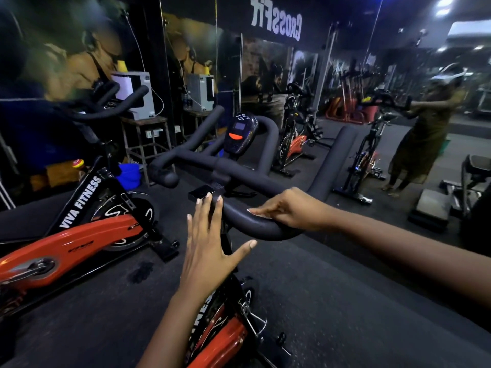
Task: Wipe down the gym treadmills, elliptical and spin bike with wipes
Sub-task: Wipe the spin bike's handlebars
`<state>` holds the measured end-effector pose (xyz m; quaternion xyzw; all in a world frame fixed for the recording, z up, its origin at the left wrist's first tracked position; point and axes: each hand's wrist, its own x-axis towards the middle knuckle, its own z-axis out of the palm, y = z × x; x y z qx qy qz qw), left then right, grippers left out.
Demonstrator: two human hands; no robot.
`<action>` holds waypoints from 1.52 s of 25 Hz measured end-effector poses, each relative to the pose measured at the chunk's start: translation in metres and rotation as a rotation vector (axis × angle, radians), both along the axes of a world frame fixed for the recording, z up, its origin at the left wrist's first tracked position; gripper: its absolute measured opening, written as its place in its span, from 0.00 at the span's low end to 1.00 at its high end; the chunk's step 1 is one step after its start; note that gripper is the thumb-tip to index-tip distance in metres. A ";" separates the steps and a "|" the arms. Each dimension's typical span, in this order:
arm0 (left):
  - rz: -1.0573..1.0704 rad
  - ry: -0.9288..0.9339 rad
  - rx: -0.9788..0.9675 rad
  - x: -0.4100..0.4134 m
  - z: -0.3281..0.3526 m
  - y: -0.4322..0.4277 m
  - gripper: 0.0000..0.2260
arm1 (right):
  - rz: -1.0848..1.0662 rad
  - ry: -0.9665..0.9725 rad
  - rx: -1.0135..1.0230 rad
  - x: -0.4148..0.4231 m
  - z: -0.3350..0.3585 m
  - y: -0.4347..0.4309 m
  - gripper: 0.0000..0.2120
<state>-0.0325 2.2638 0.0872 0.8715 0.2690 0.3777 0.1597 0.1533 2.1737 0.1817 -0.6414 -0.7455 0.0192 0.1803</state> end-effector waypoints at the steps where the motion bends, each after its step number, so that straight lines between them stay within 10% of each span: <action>1: -0.004 0.008 0.017 0.000 0.001 -0.003 0.47 | 0.051 -0.051 -0.033 0.007 0.006 -0.010 0.17; 18: -0.117 0.086 0.303 0.055 0.031 -0.019 0.30 | 0.077 -0.432 0.342 0.046 -0.037 -0.086 0.16; 30: -0.034 0.136 0.405 0.061 0.027 -0.017 0.24 | -0.670 -0.114 0.709 0.017 -0.069 -0.052 0.21; 38: -0.158 0.361 0.290 0.098 0.071 -0.010 0.39 | -0.601 -0.215 0.718 0.081 0.009 -0.037 0.20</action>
